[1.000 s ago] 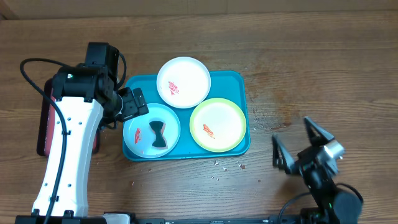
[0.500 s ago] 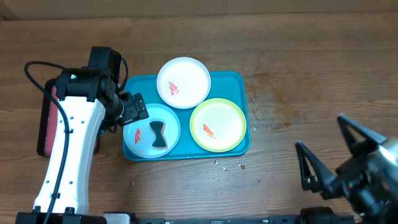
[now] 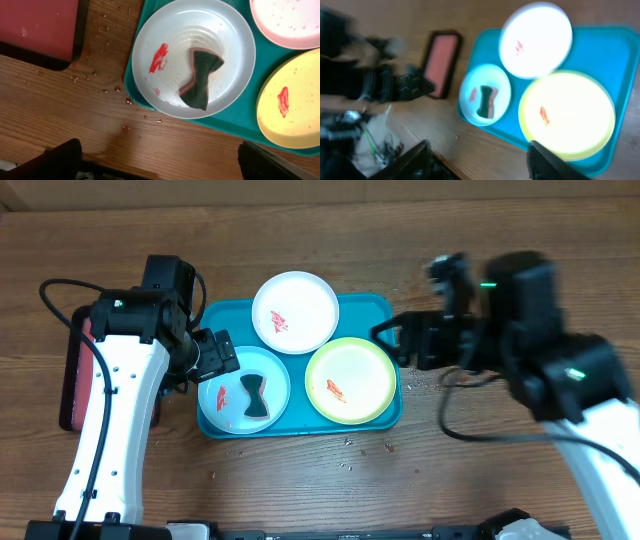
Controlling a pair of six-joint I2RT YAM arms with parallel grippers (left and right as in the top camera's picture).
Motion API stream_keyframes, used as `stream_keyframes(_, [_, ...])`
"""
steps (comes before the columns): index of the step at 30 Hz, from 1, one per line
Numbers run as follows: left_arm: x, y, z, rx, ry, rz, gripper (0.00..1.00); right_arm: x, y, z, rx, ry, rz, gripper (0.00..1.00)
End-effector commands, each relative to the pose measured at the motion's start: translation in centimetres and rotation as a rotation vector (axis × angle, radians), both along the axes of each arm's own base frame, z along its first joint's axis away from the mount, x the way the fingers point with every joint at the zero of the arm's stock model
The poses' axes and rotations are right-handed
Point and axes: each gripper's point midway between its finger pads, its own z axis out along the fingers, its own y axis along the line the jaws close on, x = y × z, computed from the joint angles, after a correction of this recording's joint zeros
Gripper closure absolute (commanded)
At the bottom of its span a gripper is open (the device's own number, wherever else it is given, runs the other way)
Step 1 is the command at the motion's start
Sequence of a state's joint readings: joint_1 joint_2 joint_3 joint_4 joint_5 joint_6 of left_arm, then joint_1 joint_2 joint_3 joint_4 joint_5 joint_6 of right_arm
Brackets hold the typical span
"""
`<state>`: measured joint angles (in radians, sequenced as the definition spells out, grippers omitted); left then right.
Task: Clean dirty plates on tray and stack at the side
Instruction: 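Reach the right gripper to the light blue plate rim and grasp it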
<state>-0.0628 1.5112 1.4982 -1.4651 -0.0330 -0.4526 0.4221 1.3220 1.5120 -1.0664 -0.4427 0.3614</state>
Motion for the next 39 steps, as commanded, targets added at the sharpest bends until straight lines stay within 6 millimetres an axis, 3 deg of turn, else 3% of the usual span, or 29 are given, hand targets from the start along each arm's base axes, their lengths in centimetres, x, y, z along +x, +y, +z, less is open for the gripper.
stream_keyframes(1, [0.1,-0.1,-0.1,-0.007,0.001,-0.008,0.00,2.2,3.0,-5.1,-0.127,0.107,-0.090,0.23])
stream_keyframes(6, [0.0,0.0,-0.1,-0.007,0.005,-0.009,0.00,3.1,9.0,-13.4,-0.226,0.212,0.019,0.25])
stream_keyframes(8, [0.1,0.0,-0.1,-0.006,0.005,-0.008,0.00,3.8,11.1,-16.9,-0.247,0.232,0.047,0.39])
stream_keyframes(10, [0.1,0.0,-0.1,-0.006,0.005,-0.008,0.00,4.4,12.0,-18.7,-0.252,0.236,0.055,0.51])
stream_keyframes(16, [0.1,0.0,-0.1,-0.007,0.004,-0.008,0.00,5.2,14.1,-21.6,-0.263,0.189,0.124,0.56])
stream_keyframes(19, [0.1,0.0,-0.1,-0.007,0.004,-0.008,0.00,5.0,15.3,-23.5,-0.276,0.188,0.143,0.29])
stream_keyframes(21, [0.1,-0.1,-0.1,-0.007,0.005,-0.008,0.00,4.7,15.9,-24.9,-0.288,0.197,0.156,0.32])
stream_keyframes(24, [0.0,0.0,-0.1,-0.007,0.005,-0.008,0.00,4.2,16.6,-26.4,-0.301,0.208,0.173,0.51])
stream_keyframes(28, [0.1,0.0,-0.1,-0.007,0.004,-0.008,0.00,4.0,17.0,-26.7,-0.305,0.199,0.181,0.51])
stream_keyframes(34, [0.1,-0.2,-0.1,-0.015,0.004,-0.009,0.00,4.3,15.7,-28.6,-0.366,0.179,0.142,0.51])
stream_keyframes(39, [0.2,-1.0,-0.1,-0.062,0.000,-0.014,0.20,3.8,15.2,-29.9,-0.364,0.184,0.137,0.58])
